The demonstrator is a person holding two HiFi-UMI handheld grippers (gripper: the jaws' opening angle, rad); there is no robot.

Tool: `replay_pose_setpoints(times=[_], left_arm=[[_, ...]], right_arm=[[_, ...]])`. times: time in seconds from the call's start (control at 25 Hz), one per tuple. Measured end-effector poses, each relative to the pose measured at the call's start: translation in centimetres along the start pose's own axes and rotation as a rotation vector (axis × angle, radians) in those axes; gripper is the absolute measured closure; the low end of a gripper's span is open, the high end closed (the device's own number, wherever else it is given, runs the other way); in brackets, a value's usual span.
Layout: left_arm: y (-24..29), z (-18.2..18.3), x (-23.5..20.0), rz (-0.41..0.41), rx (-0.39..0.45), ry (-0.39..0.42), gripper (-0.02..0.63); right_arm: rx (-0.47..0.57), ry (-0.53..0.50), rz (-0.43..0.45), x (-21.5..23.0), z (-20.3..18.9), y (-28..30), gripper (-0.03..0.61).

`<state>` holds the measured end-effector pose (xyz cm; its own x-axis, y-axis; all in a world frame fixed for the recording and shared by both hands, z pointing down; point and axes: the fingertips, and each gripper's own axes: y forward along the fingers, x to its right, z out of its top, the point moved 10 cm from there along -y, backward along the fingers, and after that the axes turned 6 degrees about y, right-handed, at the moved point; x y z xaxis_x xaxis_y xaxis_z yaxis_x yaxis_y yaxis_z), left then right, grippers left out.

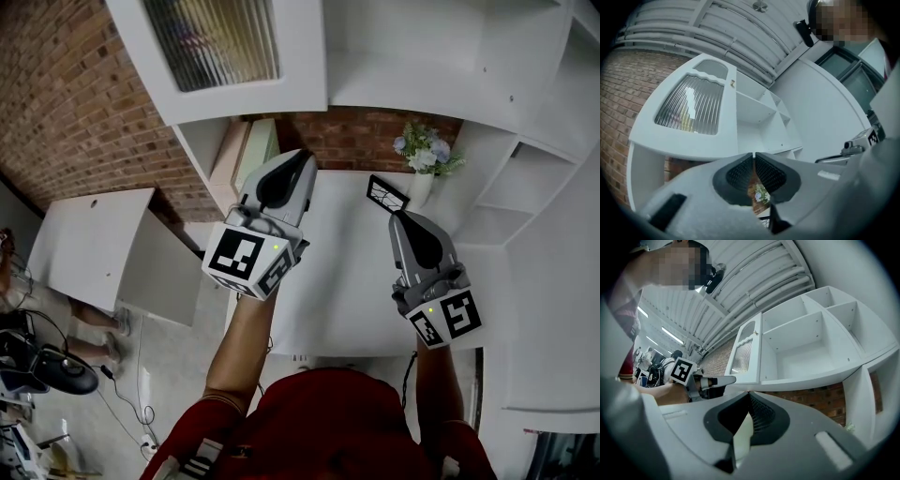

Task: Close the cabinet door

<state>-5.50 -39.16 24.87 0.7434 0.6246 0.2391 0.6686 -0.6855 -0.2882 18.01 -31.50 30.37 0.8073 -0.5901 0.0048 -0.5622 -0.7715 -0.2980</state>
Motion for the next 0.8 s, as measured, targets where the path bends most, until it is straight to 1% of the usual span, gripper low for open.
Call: replay_pose_setpoints(times=[0.08, 0.4, 0.6, 0.8], left_arm=[[-0.7, -0.3, 1.0, -0.027, 0.002, -0.010, 0.611], [-3.4, -1.0, 4.4, -0.134, 0.029, -0.054, 0.612], [-4.6, -1.5, 5.0, -0.154, 0.031, -0.097, 0.612], [-5.0, -2.0, 5.3, -0.175, 0.029, -0.110, 0.612]], right_arm=[[0.009, -0.004, 0.009, -0.5, 0.2, 0.1, 0.565], [0.029, -0.009, 0.029, -2.4, 0.3, 0.1, 0.565], [0.037, -0.010, 0.026, -3.1, 0.2, -0.1, 0.566], [0.037, -0.010, 0.010, -3.6, -0.2, -0.4, 0.566]])
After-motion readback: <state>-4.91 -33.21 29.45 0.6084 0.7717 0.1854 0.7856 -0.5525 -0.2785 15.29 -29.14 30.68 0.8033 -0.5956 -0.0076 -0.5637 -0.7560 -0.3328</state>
